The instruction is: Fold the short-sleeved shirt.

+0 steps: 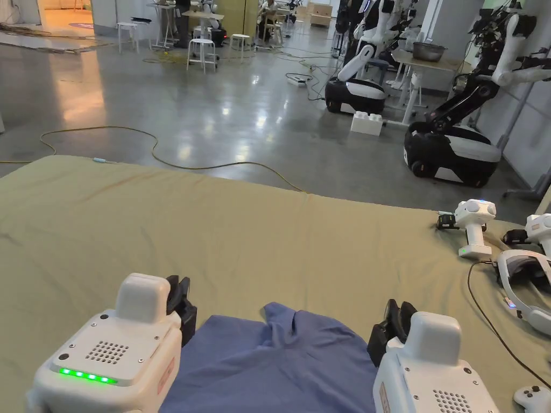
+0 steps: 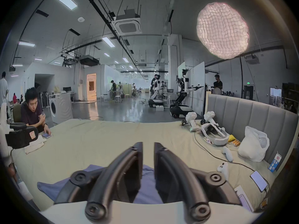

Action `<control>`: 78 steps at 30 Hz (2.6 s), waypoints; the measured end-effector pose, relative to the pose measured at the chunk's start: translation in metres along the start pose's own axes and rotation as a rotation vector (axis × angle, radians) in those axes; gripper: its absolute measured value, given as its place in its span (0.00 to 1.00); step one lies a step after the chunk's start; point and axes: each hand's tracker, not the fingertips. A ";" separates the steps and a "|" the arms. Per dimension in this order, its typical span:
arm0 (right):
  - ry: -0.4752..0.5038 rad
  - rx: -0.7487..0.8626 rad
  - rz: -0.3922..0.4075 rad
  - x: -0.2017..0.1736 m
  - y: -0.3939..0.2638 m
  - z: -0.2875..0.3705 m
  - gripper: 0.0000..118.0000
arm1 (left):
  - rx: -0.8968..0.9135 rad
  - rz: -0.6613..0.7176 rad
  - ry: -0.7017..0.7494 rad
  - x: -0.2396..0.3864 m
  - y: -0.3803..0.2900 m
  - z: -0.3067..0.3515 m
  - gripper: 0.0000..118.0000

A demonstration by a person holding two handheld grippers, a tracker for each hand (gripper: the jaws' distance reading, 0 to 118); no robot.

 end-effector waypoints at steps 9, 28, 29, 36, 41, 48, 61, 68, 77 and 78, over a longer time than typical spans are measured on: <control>0.002 0.056 0.018 -0.003 0.000 0.007 0.00 | 0.029 -0.014 0.041 -0.006 -0.007 0.008 0.00; 0.093 -0.195 0.056 -0.028 -0.054 -0.030 0.00 | -0.651 0.387 0.166 -0.220 -0.114 0.012 0.28; 0.097 -0.202 0.058 -0.030 -0.055 -0.030 0.00 | -0.686 0.420 0.143 -0.226 -0.121 0.009 0.38; 0.115 -0.235 0.090 -0.035 -0.060 -0.034 0.00 | -0.853 0.470 0.209 -0.225 -0.153 -0.021 0.54; 0.105 -0.263 0.099 -0.032 -0.065 -0.041 0.00 | -0.897 0.388 0.311 -0.201 -0.154 -0.038 0.52; 0.108 -0.361 0.123 -0.021 -0.072 -0.086 0.00 | -0.874 0.264 0.312 -0.183 -0.156 -0.046 0.09; 0.152 -0.778 0.231 0.022 -0.100 -0.326 0.54 | -0.794 0.374 0.270 -0.186 -0.141 -0.013 0.06; 0.273 -0.969 0.231 0.014 -0.131 -0.372 0.55 | -0.779 0.351 0.271 -0.186 -0.139 -0.021 0.06; 0.227 -0.931 0.265 -0.005 -0.136 -0.347 0.03 | -0.791 0.299 0.281 -0.180 -0.143 -0.026 0.06; 0.232 -0.936 0.268 -0.005 -0.137 -0.346 0.03 | -0.783 0.297 0.280 -0.179 -0.142 -0.025 0.06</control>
